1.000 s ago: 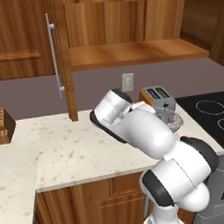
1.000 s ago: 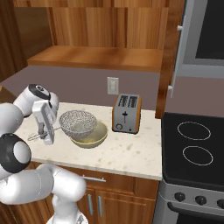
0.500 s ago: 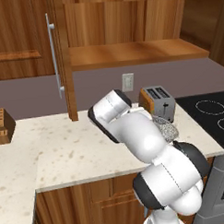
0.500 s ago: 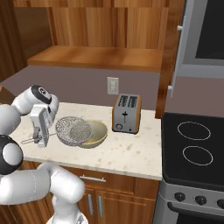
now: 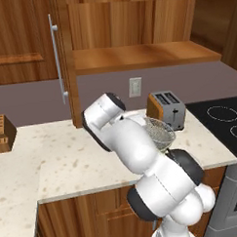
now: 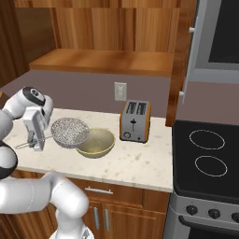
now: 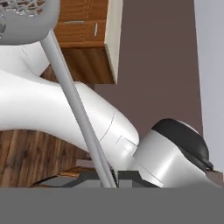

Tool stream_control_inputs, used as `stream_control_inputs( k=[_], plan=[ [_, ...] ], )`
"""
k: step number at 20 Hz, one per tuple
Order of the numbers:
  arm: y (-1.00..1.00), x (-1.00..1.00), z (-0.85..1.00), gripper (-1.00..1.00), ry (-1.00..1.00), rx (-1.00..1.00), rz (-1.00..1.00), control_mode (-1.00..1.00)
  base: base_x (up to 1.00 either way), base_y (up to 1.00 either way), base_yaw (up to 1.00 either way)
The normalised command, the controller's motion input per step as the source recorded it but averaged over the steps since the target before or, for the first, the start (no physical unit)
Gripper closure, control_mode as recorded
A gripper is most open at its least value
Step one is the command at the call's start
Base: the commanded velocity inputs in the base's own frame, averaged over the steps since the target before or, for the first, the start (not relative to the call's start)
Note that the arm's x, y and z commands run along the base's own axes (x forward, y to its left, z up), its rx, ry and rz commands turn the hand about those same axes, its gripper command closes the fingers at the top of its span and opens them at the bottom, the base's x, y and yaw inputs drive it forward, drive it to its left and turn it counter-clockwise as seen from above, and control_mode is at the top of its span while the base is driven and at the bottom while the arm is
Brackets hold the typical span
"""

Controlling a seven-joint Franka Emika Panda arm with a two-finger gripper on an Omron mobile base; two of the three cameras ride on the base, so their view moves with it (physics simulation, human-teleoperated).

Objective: Open the cabinet and setup a tea strainer by placing it in the bowl upright.

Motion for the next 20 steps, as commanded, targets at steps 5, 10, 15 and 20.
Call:
stream_control_inputs(
  k=[5, 10, 15, 20],
  plan=[
    [0.00, 0.53, -0.12, 1.00, 0.21, -0.34, -0.25, -1.00, 0.00, 0.00, 0.00],
    [0.13, 0.08, 0.00, 1.00, 0.05, -0.09, -0.06, -1.00, 0.00, 0.00, 0.00],
    [0.01, 0.00, -0.17, 1.00, -0.05, -0.06, 0.00, -1.00, 0.00, 0.00, 0.00],
    [-0.01, 0.04, -0.30, 1.00, -0.03, -0.19, 0.00, -1.00, 0.00, 0.00, 0.00]
  ],
)
